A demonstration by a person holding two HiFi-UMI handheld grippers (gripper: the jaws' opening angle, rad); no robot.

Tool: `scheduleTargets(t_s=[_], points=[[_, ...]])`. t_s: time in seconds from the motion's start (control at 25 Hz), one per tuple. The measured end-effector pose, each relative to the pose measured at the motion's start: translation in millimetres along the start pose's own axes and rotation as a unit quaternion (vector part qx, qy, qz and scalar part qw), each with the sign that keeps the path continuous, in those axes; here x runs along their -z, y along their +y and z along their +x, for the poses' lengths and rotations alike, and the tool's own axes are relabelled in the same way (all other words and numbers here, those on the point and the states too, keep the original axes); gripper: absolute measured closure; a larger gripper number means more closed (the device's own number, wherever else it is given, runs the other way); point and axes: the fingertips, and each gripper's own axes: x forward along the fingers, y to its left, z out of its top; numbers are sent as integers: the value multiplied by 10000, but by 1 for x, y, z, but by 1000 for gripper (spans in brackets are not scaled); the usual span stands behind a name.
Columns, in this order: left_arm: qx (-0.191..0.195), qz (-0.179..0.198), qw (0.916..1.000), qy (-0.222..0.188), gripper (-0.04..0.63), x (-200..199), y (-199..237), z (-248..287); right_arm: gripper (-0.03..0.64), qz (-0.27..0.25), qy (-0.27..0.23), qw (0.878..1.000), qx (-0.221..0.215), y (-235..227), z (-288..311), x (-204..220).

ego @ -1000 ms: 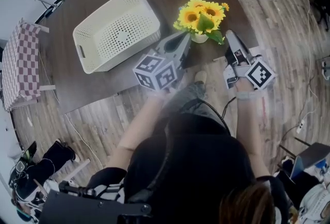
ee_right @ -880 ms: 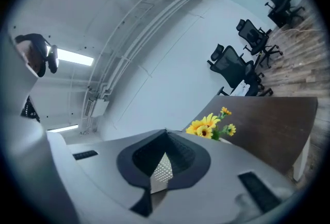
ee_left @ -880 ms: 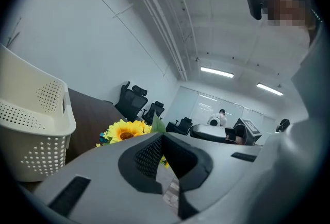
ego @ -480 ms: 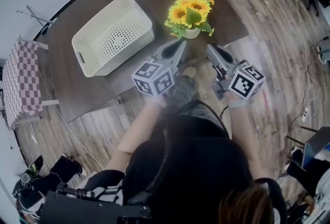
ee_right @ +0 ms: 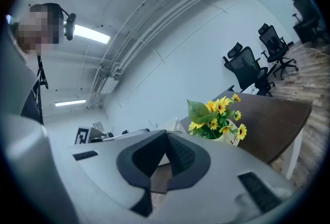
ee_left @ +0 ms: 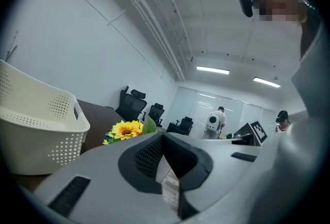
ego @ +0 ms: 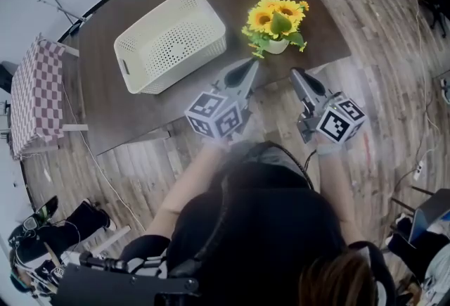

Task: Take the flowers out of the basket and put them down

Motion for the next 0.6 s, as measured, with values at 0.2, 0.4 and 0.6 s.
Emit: scheduleTargets(t_s=[0.2,0.4,0.6], points=[[71,-84,9999,27,598,16,-8,-13,621,20,18,9999,-107,16,-1,12],[142,-178,9997,13,598,21,-12,-20,621,-145,95,9998,-49,27,0,16],[139,-273,9995,46,598,27,-20,-38,621,-27,112,9999,-3,39,-8,24]])
